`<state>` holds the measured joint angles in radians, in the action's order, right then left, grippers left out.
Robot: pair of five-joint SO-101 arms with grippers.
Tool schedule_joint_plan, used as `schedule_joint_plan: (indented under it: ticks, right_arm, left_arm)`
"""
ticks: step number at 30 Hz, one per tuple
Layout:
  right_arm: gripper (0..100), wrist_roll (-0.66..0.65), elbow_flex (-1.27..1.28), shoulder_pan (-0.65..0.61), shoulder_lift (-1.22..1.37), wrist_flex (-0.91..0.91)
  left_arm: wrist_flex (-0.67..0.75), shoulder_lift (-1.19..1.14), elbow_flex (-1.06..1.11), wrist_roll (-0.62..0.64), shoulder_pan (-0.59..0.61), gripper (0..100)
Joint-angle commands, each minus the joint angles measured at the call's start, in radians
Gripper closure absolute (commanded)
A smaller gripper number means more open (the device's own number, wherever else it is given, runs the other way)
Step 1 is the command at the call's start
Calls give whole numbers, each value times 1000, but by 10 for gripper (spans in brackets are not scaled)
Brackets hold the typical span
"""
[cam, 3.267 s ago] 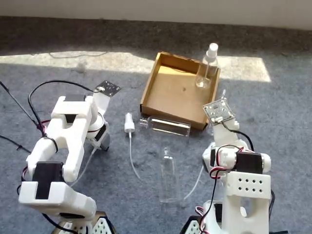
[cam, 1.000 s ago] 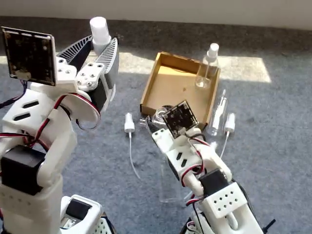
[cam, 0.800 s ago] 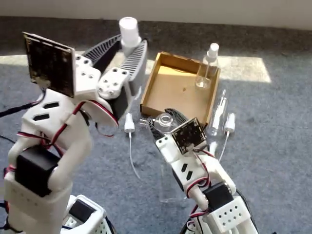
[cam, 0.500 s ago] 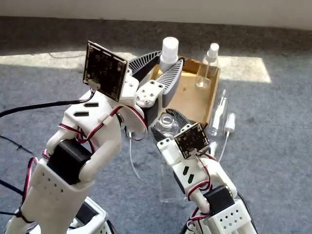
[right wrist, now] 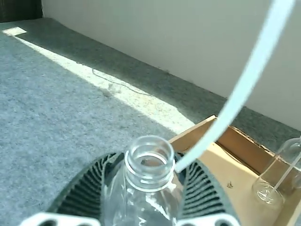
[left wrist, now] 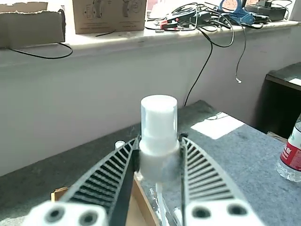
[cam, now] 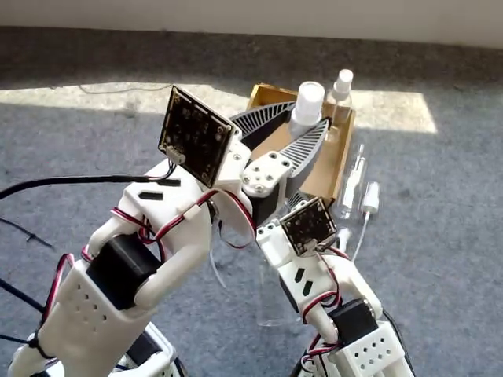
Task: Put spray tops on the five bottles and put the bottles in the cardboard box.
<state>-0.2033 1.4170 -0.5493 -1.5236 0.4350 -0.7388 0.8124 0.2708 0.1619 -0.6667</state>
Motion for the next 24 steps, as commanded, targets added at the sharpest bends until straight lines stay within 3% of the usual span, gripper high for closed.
schedule_joint_plan:
  ticks: [1, 10, 24]
  right_arm:
    - [995, 6, -10, -4, -12, 2]
    - [995, 6, -10, -2, -13, 4]
    - [995, 6, -10, -2, -13, 4]
  left_arm:
    - [-5, 21, -21, 9, -8, 994]
    - [-35, 21, -45, 9, 114, 994]
    - [-35, 21, -87, 9, 119, 994]
